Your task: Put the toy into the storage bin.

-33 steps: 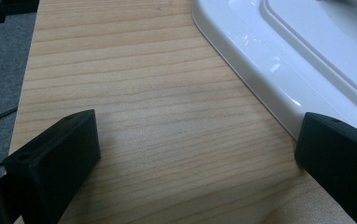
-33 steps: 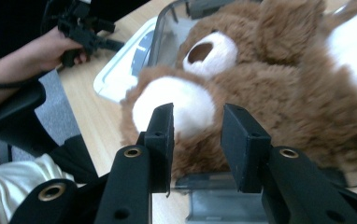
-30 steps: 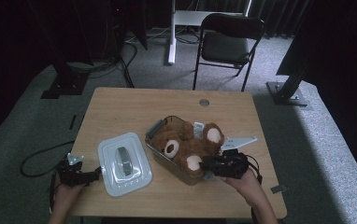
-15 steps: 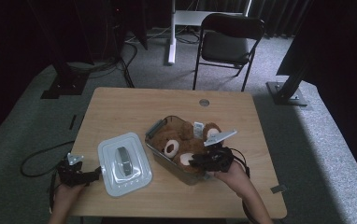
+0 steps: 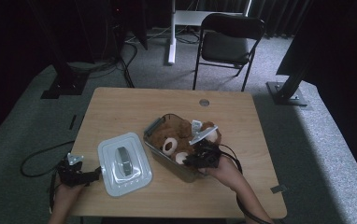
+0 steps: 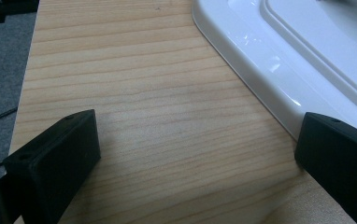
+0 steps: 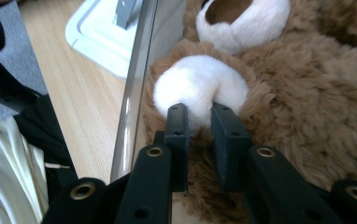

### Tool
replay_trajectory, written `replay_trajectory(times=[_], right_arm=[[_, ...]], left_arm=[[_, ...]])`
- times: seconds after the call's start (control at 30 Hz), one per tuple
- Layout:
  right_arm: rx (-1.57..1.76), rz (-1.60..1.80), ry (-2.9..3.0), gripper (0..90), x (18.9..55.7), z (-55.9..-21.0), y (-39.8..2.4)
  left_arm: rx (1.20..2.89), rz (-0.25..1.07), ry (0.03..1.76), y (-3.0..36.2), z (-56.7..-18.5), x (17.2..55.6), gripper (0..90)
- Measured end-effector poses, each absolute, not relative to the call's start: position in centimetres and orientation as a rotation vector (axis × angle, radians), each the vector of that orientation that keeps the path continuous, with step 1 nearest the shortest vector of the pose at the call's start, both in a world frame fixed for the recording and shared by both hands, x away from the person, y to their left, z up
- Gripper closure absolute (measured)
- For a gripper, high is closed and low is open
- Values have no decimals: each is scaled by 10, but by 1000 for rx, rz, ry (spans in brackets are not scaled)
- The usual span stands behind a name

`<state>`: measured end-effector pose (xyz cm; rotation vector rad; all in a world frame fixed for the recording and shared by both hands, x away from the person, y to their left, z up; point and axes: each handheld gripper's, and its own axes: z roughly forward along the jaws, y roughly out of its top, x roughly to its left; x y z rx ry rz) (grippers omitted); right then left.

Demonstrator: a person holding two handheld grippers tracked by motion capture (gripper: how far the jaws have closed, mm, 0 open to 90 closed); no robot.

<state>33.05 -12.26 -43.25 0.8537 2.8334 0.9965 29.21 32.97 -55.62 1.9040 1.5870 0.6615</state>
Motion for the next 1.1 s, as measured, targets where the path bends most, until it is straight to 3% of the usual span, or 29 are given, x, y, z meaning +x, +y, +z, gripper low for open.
replay_trajectory(times=[0.5,0.9,1.1], right_arm=[[733,828,2861,821,323,-438,-107],[930,1258,2491,748,315,-377,-179],[1093,1320,2315,778,327,-367,-219]], left_arm=[[1902,661,1587,330,-556,292,7],[1904,661,1587,330,-556,292,7],[1906,661,1587,330,-556,292,7]])
